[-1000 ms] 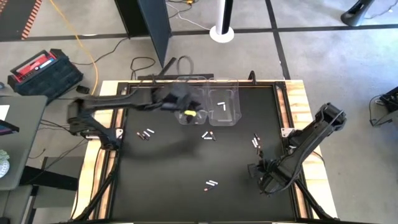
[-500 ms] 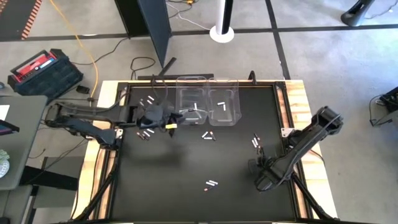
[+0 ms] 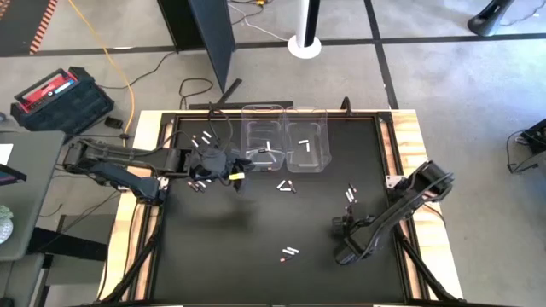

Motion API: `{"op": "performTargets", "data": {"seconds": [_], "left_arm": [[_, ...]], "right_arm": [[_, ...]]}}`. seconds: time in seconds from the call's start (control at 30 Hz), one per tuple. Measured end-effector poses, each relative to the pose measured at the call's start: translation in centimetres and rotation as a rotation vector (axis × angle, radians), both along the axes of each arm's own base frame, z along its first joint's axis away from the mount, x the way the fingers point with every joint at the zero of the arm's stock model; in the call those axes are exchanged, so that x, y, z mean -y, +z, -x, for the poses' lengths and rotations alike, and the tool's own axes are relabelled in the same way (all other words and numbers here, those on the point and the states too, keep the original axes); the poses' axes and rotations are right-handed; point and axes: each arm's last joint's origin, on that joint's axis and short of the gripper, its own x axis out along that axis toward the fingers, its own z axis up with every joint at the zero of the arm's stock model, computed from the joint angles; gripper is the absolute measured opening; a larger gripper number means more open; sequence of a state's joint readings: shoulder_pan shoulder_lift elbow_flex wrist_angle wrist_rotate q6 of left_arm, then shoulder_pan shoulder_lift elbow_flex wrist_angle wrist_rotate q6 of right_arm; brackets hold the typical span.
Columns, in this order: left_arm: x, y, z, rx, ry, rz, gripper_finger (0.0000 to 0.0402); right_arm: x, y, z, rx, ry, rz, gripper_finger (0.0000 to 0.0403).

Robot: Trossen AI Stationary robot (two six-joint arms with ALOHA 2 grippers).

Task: Sort batteries
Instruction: Put the black battery into the left transparent bin

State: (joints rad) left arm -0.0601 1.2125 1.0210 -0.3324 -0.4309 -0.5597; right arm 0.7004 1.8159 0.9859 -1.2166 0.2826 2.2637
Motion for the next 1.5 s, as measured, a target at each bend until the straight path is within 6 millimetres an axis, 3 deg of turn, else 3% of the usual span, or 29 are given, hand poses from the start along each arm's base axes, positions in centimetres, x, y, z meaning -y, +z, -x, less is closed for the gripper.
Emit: {"op": "performTargets", "data": {"seconds": [0.57,1.0,1.5], "left_arm": [[0.1,0.0,0.0,0.026,-0.003,0.080,0.0103],[0.2,0.0,-0.1,0.048,-0.022,0.152,0.0103],[0.2,0.1,-0.1,0.044,-0.031,0.140,0.0103]], "right_arm": [[0.0,-4.0,-0.5,0.003,-0.009,0.204,0.0206],[1.2,-6.2,-1.0,-0.062,0.004,0.325,0.0124],[1.1,-6.2,-1.3,-0.083,0.026,0.305,0.0040]]}}
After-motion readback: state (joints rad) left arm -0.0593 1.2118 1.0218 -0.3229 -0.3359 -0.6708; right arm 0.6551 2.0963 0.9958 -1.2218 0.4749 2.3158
